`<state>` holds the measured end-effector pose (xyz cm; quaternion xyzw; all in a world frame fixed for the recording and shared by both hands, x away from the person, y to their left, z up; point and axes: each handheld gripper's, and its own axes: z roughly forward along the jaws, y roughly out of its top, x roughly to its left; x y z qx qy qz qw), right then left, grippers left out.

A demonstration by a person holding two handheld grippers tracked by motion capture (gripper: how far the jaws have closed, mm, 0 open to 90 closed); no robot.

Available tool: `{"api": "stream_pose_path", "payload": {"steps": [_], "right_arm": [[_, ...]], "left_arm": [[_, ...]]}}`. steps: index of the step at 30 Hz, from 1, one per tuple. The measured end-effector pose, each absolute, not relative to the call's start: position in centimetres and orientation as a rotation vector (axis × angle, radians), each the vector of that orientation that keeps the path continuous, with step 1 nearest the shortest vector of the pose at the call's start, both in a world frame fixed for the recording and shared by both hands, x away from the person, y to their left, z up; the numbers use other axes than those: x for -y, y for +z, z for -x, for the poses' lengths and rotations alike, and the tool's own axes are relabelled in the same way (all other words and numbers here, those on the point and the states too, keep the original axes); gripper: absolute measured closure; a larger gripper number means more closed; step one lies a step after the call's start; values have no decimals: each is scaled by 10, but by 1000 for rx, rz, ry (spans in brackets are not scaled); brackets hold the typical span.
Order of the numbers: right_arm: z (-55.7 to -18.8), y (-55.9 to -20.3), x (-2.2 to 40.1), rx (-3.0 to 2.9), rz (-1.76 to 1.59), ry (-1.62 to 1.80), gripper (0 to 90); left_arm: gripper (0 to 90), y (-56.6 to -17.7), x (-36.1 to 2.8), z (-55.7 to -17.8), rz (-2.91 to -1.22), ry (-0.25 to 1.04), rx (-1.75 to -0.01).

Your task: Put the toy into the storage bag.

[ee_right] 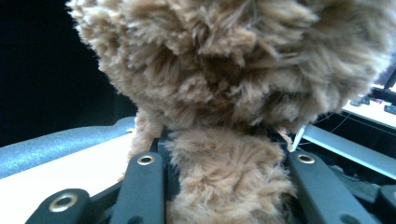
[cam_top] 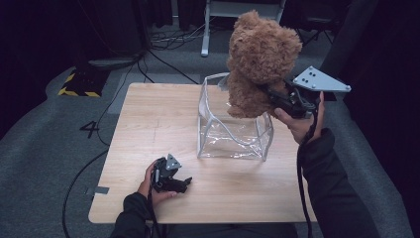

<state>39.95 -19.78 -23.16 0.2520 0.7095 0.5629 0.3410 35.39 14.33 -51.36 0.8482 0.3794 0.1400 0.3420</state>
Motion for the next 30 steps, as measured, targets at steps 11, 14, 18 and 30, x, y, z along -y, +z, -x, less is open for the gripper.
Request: {"api": "stream_pose_path", "payload": {"steps": [11,14,18,30], "right_arm": [[-403,-244,178,-1895,-645,1412,630],[-404,-247,173,-1903,-638,1393,630],[-405,-251,165,-1917,-636,1362,629],[-415,-258,152,-1940,-660,1285,628]], "left_arm": [[127,-513,-143,-354,-2209,363,-986],[127,-514,-143,-354,-2208,363,-987],[127,-513,-143,-354,-2208,364,-986],[127,-514,-143,-354,-2207,363,-987]]}}
